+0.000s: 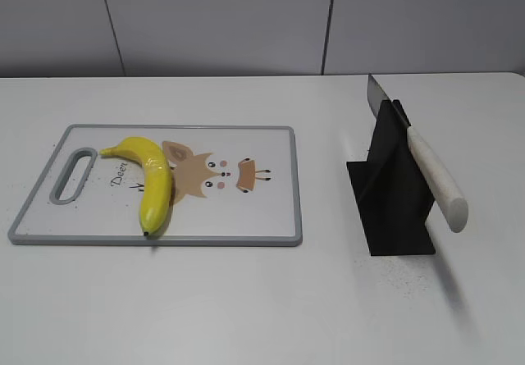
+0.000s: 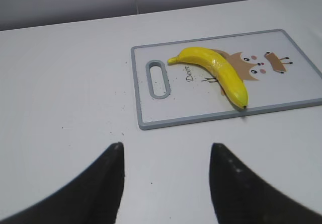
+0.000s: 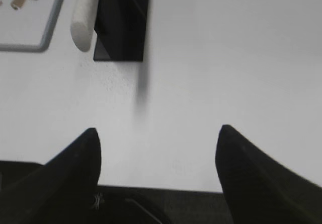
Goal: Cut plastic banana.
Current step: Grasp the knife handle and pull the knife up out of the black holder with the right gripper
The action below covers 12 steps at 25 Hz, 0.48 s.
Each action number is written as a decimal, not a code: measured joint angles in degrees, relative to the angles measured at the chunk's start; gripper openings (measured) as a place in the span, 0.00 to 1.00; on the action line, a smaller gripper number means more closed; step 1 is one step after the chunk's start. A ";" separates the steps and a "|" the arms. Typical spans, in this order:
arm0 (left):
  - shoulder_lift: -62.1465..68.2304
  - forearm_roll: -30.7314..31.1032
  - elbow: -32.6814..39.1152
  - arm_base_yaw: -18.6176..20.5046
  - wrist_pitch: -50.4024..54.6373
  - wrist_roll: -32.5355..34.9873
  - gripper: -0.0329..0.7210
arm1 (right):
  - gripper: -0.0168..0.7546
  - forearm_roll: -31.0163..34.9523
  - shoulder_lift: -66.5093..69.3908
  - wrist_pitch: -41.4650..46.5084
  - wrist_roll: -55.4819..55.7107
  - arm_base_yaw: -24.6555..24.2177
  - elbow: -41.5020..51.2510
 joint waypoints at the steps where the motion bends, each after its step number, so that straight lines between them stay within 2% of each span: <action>1: 0.00 0.00 0.00 0.00 0.00 0.00 0.73 | 0.73 -0.63 2.17 2.05 0.00 0.00 -0.94; 4: 0.00 0.00 0.00 0.00 0.00 0.00 0.73 | 0.73 -2.37 7.39 5.33 0.00 0.00 -3.63; 12: 0.00 0.00 0.00 0.00 0.00 0.00 0.73 | 0.73 -1.64 20.32 6.05 -1.01 0.00 -8.47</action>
